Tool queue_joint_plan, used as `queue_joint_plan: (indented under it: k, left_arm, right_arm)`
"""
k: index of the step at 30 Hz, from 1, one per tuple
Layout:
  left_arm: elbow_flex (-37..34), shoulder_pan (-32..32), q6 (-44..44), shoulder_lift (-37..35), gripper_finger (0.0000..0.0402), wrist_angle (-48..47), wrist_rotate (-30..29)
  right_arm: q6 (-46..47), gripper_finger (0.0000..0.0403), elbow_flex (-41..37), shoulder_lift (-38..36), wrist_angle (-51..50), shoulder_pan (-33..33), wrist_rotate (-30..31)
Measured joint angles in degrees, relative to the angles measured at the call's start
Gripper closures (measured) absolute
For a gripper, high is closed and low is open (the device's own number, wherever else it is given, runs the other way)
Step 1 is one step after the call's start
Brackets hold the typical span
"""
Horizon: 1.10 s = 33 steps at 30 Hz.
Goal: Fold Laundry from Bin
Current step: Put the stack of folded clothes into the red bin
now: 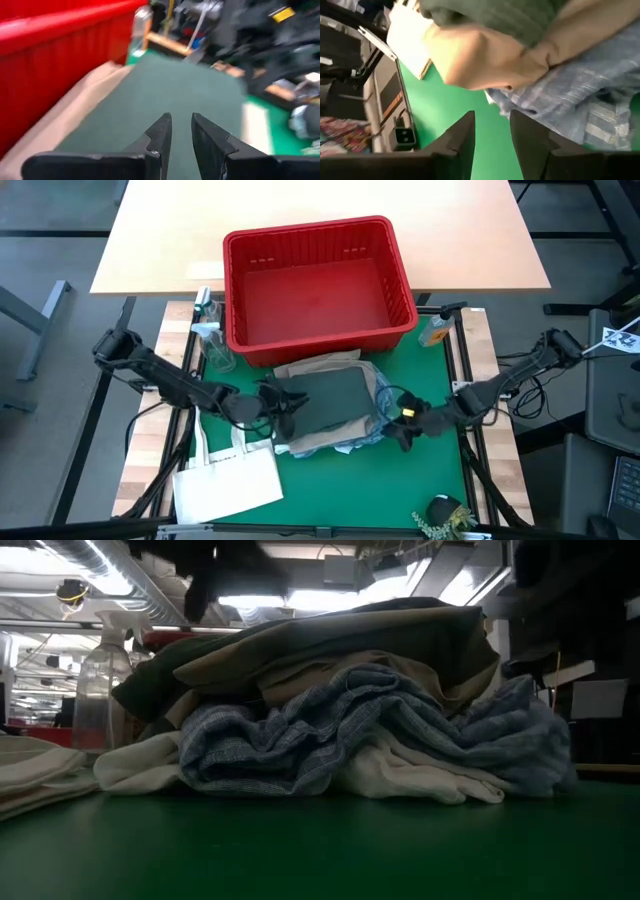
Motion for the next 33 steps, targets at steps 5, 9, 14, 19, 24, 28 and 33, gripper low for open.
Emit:
queue_joint_plan:
  k: [5,9,14,19,24,28,33]
  left_arm:
    - [-0.02,3.18,-5.64,0.00,0.0332,-12.20,0.12]
    - [-0.02,5.10,-7.25,0.02,0.0332,-18.77,3.26]
    - [-0.03,6.27,-7.27,0.15,0.0331,-21.72,6.47]
    - [-0.02,5.81,-7.64,2.99,0.0331,-21.13,10.66]
    - [-0.02,4.41,-12.04,9.23,0.0331,-18.47,14.32]
    - [-0.01,2.78,-13.48,13.71,0.0331,-11.70,17.26]
    - [0.02,0.28,-16.18,16.23,0.0331,-3.77,19.65]
  right_arm:
    - [-0.02,0.0278,0.56,3.72,1.43,4.86,9.31]
    - [-0.18,0.0278,0.54,9.74,6.63,5.06,9.96]
    - [-1.58,0.0278,0.54,18.91,12.15,4.51,10.04]
    - [-1.07,0.0278,0.49,24.89,11.20,3.56,11.84]
    - [1.29,0.0278,0.51,25.92,5.72,1.10,15.81]
    - [1.31,0.0278,0.51,25.69,-0.02,-1.22,18.11]
    - [1.23,0.0278,0.54,24.83,-6.95,-3.54,17.78]
